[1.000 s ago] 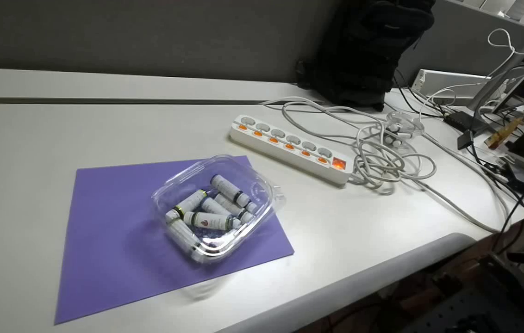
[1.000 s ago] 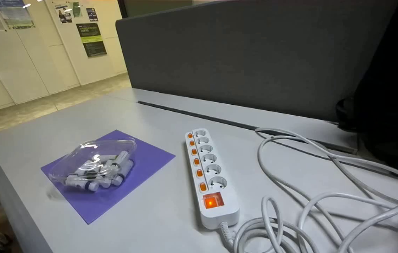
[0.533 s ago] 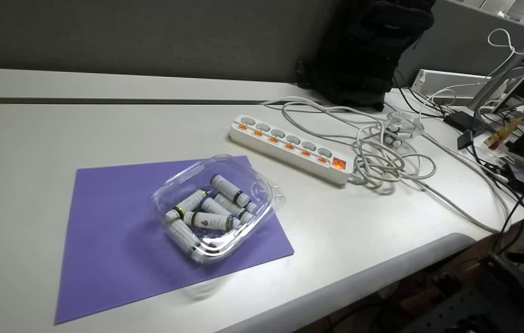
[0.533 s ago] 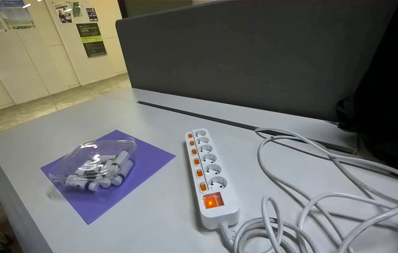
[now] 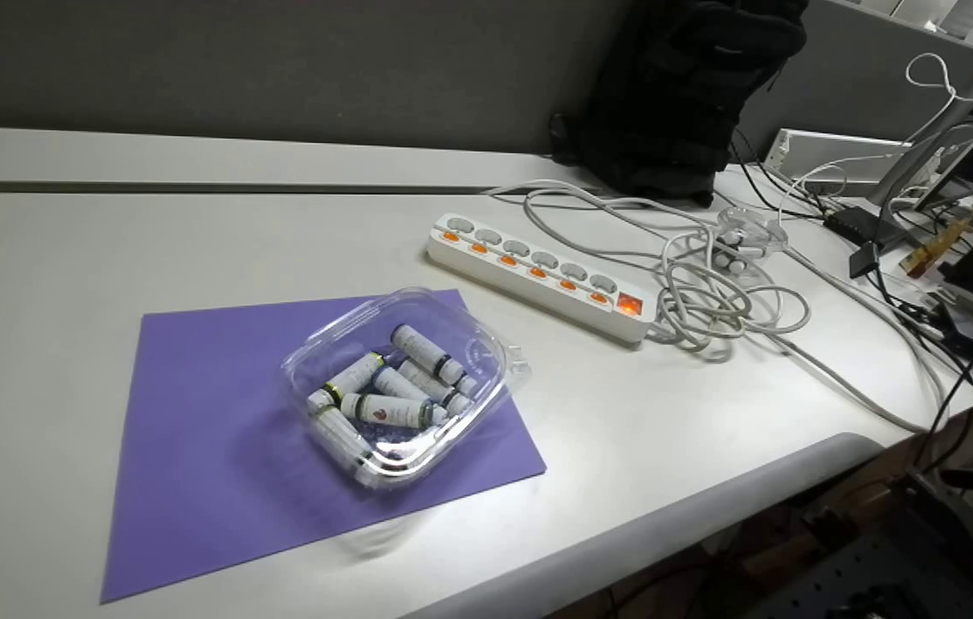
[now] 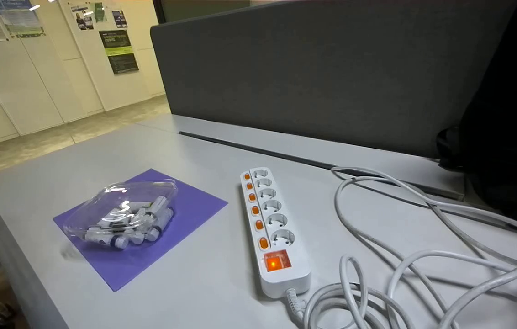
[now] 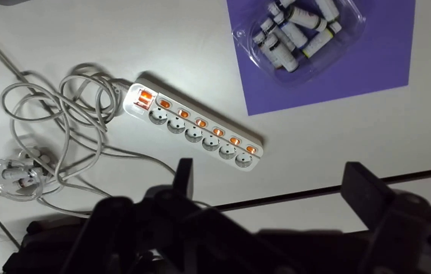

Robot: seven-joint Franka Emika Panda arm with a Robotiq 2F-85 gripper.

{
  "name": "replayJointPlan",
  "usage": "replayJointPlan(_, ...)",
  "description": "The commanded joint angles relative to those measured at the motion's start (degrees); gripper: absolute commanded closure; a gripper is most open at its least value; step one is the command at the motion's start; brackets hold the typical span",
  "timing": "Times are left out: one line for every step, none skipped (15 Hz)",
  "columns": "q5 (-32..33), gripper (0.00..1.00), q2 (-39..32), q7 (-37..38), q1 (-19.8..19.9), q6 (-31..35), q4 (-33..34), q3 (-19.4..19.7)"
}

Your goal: Turn off the fourth switch from the left

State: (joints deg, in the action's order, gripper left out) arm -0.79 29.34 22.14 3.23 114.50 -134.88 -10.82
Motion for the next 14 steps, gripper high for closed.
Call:
replayJointPlan(0.3,0.00,-5.8,4.6,1.7,9.1,-2.2,1.8)
replayJointPlan(0.7,0.00,-7.7,5.3,2.3,11.4,-2.6,2.2)
replayJointPlan(0.7,0.00,-9.7,5.7,2.8,13.4,-2.8,2.6)
replayJointPlan(0.9,0.00,-11.8,6.1,3.2,15.2,-3.0,3.1)
replayJointPlan(1.0,0.10,-13.6,6.5,3.4,16.6,-2.9,3.6)
replayJointPlan(1.2,0.25,-15.4,6.9,3.5,18.2,-2.8,4.0)
replayJointPlan(1.6,0.31,-17.1,7.3,3.6,19.9,-2.6,4.4)
replayJointPlan(1.6,0.40,-18.8,7.5,3.5,21.7,-2.5,4.9)
replayJointPlan(1.6,0.47,-20.4,7.6,3.3,23.6,-2.3,5.4)
replayJointPlan(1.4,0.54,-21.9,7.9,3.1,25.4,-2.2,5.9)
replayJointPlan(1.0,0.62,-23.4,7.7,2.9,27.0,-2.0,6.3)
replayJointPlan(0.8,0.68,-25.1,7.6,2.7,28.6,-1.7,6.8)
replayJointPlan(0.3,0.75,-26.5,7.1,2.4,30.0,-1.6,7.3)
replayJointPlan(-0.3,0.81,-28.0,6.6,2.1,31.5,-1.4,7.8)
